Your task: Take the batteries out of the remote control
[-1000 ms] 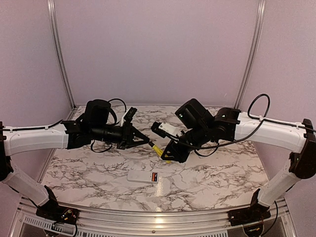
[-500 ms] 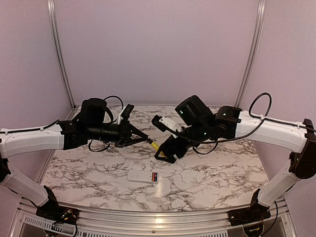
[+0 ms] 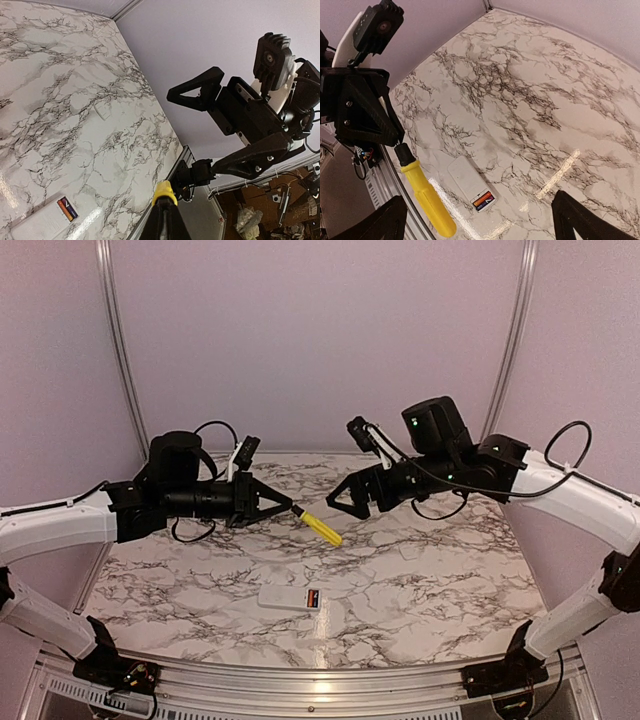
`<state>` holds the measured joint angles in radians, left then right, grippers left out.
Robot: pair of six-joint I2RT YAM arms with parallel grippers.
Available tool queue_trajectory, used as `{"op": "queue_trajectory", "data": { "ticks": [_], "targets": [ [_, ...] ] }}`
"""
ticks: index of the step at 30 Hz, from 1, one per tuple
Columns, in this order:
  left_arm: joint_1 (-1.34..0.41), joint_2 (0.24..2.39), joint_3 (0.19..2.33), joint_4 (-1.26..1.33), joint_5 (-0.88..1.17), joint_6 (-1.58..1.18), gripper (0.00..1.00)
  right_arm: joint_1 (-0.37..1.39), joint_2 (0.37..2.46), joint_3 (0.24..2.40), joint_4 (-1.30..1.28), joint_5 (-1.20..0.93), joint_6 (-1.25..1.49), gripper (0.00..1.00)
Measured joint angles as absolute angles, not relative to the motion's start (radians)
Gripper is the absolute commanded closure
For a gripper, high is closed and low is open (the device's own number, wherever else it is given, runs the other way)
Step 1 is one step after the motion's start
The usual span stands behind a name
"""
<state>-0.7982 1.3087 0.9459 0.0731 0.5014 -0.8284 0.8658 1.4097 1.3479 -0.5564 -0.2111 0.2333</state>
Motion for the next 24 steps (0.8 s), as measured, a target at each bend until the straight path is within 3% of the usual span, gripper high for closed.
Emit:
{"op": "queue_trajectory", "data": {
  "ticks": [13,24],
  "targets": [
    [-0.800,1.285,0.947,0.233,0.443,-0.842,1.00,0.656,1.269,1.214,-0.234,-0.447,0.564,0.01],
    [-0.811,1.279,0.974,0.425,0.416,-0.848,1.00,0.638,1.269,1.167,0.028,-0.595,0.900,0.01]
  ]
}}
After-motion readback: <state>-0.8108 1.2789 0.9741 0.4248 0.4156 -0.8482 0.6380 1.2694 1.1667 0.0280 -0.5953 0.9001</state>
